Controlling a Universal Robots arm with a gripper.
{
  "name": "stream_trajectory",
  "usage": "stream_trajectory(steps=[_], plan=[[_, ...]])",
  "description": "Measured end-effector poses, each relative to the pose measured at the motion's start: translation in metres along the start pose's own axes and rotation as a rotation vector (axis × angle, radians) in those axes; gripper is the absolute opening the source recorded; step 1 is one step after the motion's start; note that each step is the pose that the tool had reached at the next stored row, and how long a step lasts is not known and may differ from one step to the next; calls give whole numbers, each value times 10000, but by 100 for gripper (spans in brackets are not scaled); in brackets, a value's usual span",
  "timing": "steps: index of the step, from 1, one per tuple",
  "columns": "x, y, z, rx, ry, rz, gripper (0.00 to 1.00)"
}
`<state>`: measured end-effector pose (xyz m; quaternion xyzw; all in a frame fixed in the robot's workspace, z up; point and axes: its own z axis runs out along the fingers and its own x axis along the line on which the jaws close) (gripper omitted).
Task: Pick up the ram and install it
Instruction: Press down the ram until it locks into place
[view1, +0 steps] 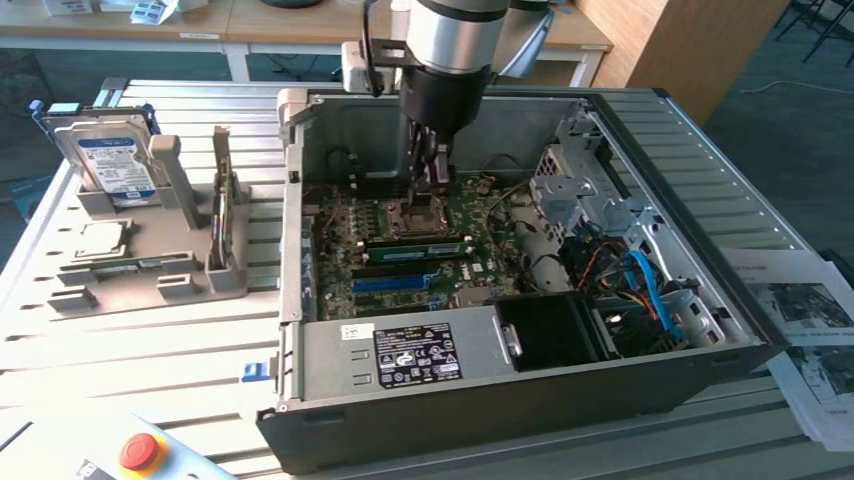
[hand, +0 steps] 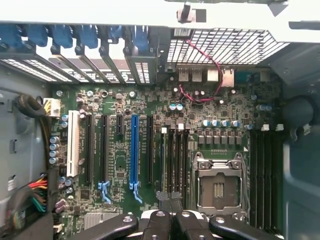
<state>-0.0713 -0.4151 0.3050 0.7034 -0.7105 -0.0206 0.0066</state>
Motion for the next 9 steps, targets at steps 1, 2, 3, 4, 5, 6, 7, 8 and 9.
stream_trajectory(steps=[1,2,3,4,5,6,7,8,9], plan=[[0,0,-20,0,0,0,10],[-1,0,-41,0,0,0,10],[-2,0,-62,0,0,0,10],[-2,0,-82,1,1,-1,10],[-2,0,-107,1,3,-1,10],[-3,-1,-132,0,6,-1,10],[-3,-1,-157,0,10,-1,10],[-4,-1,-182,0,12,0,10],[-4,-1,-206,1,17,0,10]])
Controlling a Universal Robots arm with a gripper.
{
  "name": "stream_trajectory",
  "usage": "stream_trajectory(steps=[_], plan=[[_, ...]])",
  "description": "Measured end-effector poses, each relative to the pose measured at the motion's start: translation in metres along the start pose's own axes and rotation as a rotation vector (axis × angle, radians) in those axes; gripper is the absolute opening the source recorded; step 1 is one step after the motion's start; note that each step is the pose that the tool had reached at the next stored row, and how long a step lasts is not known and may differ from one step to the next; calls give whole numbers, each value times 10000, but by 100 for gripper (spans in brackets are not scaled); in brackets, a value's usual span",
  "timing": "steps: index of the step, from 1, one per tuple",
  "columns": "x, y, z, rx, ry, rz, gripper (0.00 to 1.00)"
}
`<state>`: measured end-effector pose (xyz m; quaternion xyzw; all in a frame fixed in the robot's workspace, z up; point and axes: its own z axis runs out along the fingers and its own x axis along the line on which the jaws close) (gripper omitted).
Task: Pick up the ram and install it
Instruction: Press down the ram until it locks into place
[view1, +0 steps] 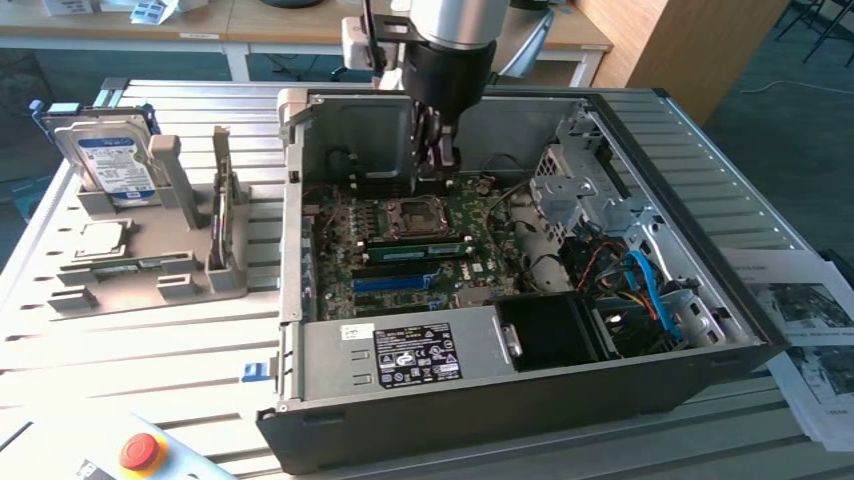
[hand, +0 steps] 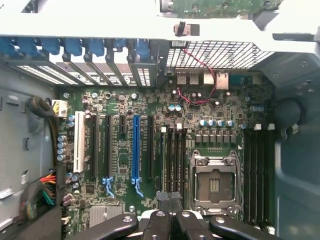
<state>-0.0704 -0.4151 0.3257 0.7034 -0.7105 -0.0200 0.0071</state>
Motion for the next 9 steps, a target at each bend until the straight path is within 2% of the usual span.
stream_trajectory(steps=[9], plan=[[-4,0,-195,1,73,1,10]])
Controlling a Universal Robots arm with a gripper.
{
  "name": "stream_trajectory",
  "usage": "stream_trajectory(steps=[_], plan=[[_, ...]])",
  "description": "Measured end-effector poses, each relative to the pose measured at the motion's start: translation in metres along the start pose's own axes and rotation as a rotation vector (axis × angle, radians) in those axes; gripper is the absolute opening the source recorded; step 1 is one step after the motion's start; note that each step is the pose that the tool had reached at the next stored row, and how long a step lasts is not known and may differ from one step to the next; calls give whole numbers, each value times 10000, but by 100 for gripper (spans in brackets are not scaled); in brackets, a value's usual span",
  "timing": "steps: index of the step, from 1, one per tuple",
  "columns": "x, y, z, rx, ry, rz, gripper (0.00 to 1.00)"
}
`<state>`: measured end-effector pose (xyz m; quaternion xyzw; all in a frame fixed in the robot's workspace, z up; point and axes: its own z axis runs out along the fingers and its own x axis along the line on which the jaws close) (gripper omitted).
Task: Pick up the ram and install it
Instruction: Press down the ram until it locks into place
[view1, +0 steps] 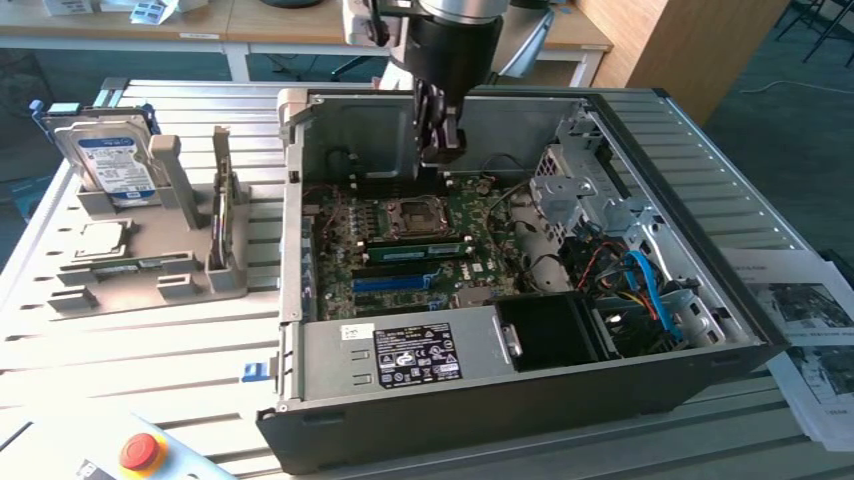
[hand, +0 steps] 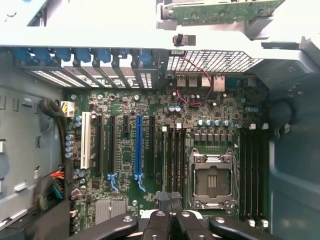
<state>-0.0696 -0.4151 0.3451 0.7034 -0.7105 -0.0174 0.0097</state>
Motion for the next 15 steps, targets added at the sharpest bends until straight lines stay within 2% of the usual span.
stream_trajectory(steps=[5,15], plan=[[-1,3,-70,0,60,3,10],[-1,3,-71,0,64,3,10]])
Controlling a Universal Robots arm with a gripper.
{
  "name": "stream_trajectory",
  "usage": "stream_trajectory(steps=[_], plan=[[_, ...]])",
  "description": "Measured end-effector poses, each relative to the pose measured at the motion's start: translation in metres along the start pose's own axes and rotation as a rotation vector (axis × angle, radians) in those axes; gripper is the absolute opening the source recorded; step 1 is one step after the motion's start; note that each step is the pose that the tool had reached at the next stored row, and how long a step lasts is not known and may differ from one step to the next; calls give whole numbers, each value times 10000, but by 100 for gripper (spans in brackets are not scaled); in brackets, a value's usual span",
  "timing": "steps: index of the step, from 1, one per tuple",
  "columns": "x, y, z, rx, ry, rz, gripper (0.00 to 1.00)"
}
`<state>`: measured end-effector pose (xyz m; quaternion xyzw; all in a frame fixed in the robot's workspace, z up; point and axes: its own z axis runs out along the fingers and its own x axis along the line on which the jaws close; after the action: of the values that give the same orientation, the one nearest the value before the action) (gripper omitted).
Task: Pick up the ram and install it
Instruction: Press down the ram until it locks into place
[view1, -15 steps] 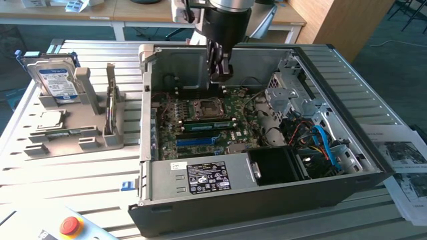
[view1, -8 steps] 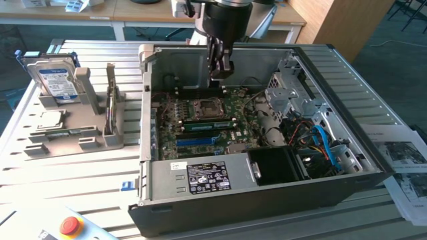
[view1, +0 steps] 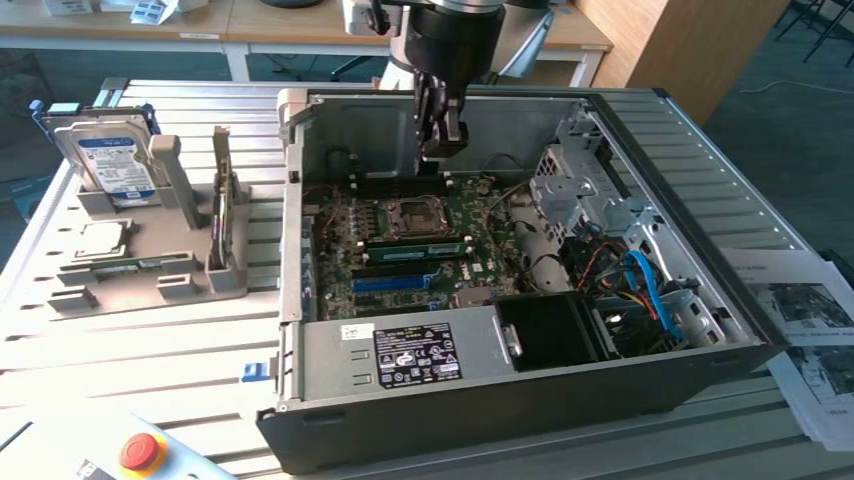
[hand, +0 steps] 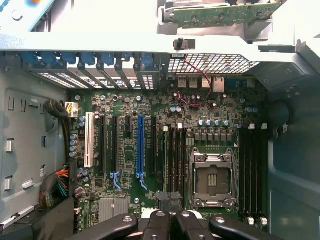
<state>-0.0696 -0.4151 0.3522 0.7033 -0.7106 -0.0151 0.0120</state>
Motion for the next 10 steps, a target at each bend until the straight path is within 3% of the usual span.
stream_trajectory(steps=[7,10], plan=[[0,0,0,1,-1,51,10],[0,0,0,3,-20,540,10]])
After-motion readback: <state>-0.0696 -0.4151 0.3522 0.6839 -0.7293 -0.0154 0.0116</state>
